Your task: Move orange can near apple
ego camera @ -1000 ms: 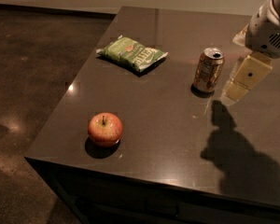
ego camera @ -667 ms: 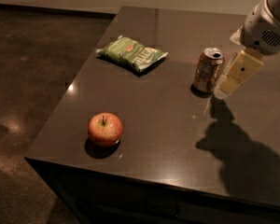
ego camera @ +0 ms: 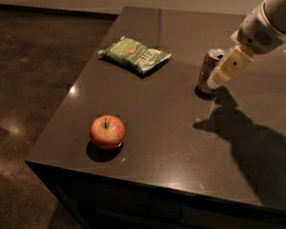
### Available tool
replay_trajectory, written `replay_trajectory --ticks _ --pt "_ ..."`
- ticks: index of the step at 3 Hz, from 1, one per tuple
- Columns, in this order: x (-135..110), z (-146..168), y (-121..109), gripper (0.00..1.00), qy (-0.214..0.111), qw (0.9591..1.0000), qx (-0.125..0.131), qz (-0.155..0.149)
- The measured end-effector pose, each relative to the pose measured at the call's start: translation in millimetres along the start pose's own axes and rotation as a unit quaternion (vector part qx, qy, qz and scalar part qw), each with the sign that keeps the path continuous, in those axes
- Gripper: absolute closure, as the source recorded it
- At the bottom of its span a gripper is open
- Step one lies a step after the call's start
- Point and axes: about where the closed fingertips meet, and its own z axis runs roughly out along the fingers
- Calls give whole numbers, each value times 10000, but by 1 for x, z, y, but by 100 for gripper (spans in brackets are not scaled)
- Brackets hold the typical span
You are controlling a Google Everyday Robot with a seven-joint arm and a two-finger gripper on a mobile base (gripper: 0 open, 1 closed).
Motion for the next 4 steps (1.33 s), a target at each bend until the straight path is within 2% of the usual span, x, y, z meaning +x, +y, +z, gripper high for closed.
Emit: replay_trajectory --ticks 1,2,3,4 --pt "1 19 -26 0 -193 9994 -15 276" --pt "3 30 -35 0 -237 9989 -83 391" --pt "-1 36 -30 18 -327 9984 -235 387" --pt "-9 34 -18 41 -461 9977 -396 290"
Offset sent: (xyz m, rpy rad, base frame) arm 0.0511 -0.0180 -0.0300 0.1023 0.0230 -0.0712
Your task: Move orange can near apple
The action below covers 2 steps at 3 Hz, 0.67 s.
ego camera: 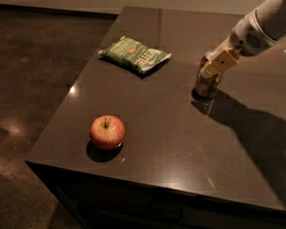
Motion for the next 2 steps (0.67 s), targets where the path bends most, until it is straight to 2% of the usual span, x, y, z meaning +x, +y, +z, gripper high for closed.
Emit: replay_trajectory --ticks 1,2 --pt "-11 -8 23 65 -144 9995 -189 -208" --pt "-20 -22 56 88 -215 9976 -401 -513"
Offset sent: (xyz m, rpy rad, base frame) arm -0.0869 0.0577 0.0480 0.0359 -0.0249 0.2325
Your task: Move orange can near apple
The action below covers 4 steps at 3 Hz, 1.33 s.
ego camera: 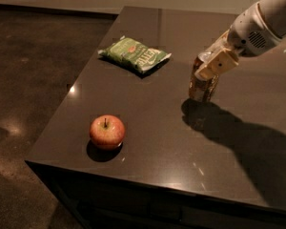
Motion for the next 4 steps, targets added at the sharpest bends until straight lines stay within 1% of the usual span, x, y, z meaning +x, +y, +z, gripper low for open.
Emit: replay_trajectory --ticks 1,2,3,4 --pt "-9 -8 40 100 44 9987 -313 -399" --pt "-14 -7 79 100 38 9940 -695 -844" --pt "-17 5 106 100 -64 9853 -1122 -1290" --pt "-19 19 124 100 -196 9754 -1438 -1657"
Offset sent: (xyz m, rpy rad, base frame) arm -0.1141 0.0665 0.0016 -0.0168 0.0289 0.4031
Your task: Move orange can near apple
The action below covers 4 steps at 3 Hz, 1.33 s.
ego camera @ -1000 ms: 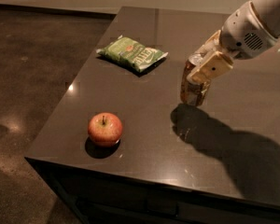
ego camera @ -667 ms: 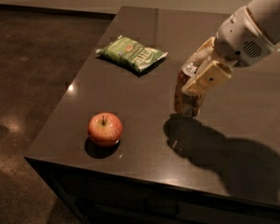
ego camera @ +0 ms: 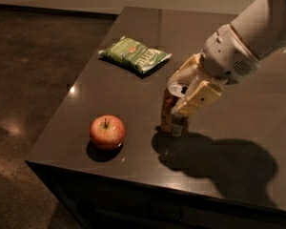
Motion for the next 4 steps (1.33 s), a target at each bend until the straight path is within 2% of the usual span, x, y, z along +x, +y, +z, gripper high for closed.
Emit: replay_trajectory --ticks 2,3,4 --pt "-21 28 7 100 -277 9974 -378 -540" --pt "-30 40 9 85 -292 9957 -485 -739" --pt "-35 53 7 62 -244 9946 -521 -861"
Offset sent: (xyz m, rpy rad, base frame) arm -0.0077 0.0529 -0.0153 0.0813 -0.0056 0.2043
